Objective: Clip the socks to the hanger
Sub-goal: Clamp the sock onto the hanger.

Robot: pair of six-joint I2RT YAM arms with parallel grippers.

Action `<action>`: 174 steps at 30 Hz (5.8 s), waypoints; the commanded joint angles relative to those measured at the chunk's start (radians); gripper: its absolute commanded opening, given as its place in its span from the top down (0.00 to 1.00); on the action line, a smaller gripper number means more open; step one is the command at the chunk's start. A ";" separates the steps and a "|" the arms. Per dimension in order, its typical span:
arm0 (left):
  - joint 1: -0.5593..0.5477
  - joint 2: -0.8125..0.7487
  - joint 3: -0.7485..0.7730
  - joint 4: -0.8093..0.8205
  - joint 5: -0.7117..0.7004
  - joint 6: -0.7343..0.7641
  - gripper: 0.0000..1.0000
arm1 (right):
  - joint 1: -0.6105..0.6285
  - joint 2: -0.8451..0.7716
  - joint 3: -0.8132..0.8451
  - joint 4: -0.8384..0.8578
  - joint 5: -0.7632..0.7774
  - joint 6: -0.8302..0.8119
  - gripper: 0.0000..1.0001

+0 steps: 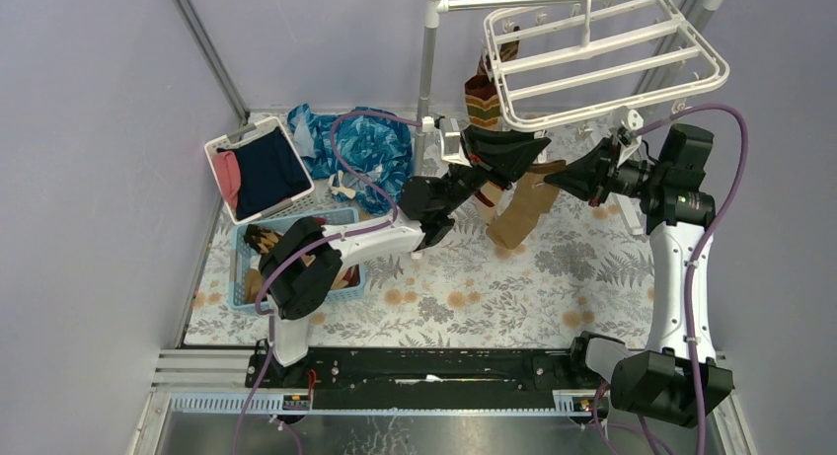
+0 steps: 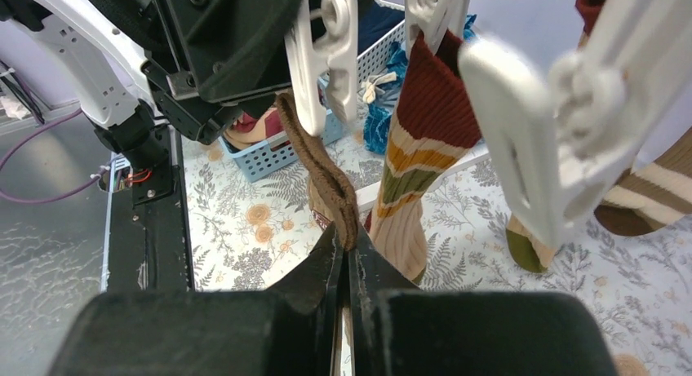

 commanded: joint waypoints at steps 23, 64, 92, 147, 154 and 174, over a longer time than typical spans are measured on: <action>0.010 -0.012 -0.019 0.072 0.022 -0.017 0.75 | 0.032 0.003 -0.020 0.199 -0.008 0.219 0.96; 0.018 -0.010 -0.022 0.086 0.030 -0.029 0.75 | 0.037 -0.019 -0.081 0.362 0.053 0.417 0.97; 0.018 -0.001 -0.005 0.082 0.050 -0.034 0.75 | 0.045 -0.037 -0.114 0.406 0.129 0.541 0.99; 0.057 0.035 0.034 0.109 0.148 -0.002 0.74 | 0.052 -0.057 -0.157 0.499 -0.027 0.743 0.99; 0.059 0.036 0.030 0.113 0.154 -0.016 0.75 | 0.052 -0.050 -0.110 0.421 -0.013 0.644 0.99; 0.066 0.039 0.029 0.139 0.160 -0.052 0.75 | 0.052 -0.044 -0.096 0.369 -0.090 0.571 0.96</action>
